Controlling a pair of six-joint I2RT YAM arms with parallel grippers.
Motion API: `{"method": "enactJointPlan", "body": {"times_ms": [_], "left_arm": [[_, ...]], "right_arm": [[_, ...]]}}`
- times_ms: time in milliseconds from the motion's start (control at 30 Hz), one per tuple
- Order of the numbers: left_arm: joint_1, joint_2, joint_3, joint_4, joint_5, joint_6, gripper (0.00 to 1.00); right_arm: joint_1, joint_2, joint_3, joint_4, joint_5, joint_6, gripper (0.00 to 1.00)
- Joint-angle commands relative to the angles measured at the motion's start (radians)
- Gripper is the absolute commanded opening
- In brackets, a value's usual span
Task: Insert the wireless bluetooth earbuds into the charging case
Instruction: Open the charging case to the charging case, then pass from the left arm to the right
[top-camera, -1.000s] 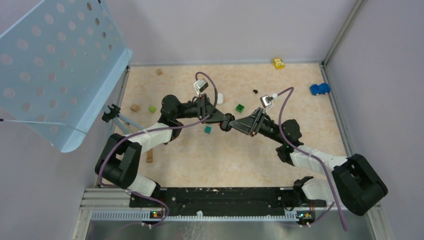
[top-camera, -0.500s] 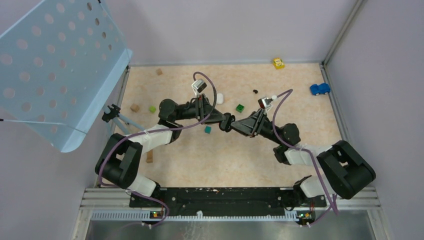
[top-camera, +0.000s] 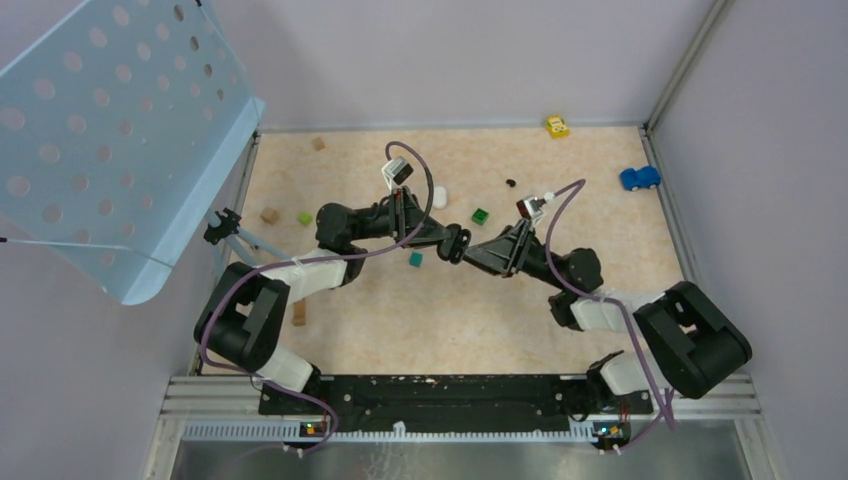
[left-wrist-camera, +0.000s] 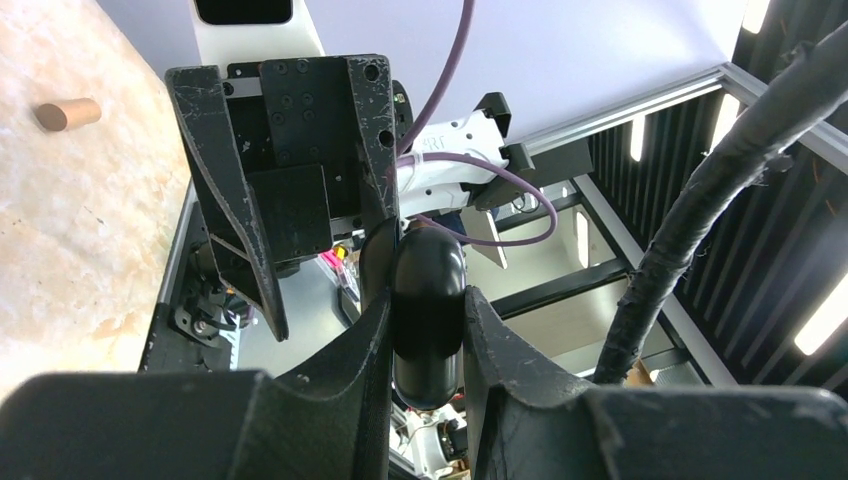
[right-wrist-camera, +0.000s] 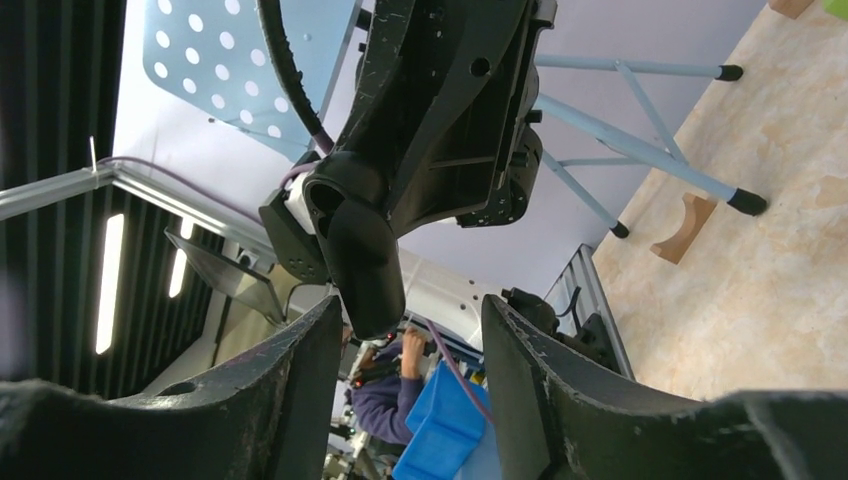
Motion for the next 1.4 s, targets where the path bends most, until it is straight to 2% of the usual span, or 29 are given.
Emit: {"method": "enactJointPlan", "body": {"times_ms": [0, 233, 400, 433, 533, 1000, 1367], "left_arm": [[-0.001, -0.006, 0.002, 0.095, -0.014, -0.025, 0.0], [-0.001, -0.003, -0.004, 0.105, -0.029, -0.031, 0.0], [-0.001, 0.041, -0.006, 0.241, -0.068, -0.128, 0.0], [0.0, 0.08, 0.01, 0.353, -0.093, -0.232, 0.0], [-0.001, 0.11, 0.03, 0.447, -0.143, -0.311, 0.0], [0.0, 0.098, 0.141, 0.402, -0.154, -0.35, 0.0], [0.0, 0.098, 0.127, 0.401, -0.152, -0.349, 0.0]], "right_arm": [[-0.01, -0.041, 0.045, 0.075, -0.065, -0.018, 0.58], [-0.01, -0.103, 0.08, -0.067, -0.063, -0.079, 0.6], [-0.009, -0.034, 0.078, 0.156, -0.069, -0.019, 0.6], [-0.009, 0.012, 0.085, 0.24, -0.072, 0.011, 0.6], [-0.008, 0.013, 0.101, 0.241, -0.065, -0.008, 0.6], [-0.009, -0.011, 0.194, 0.241, -0.012, 0.011, 0.6], [-0.015, -0.022, 0.184, 0.24, 0.086, 0.016, 0.55]]}}
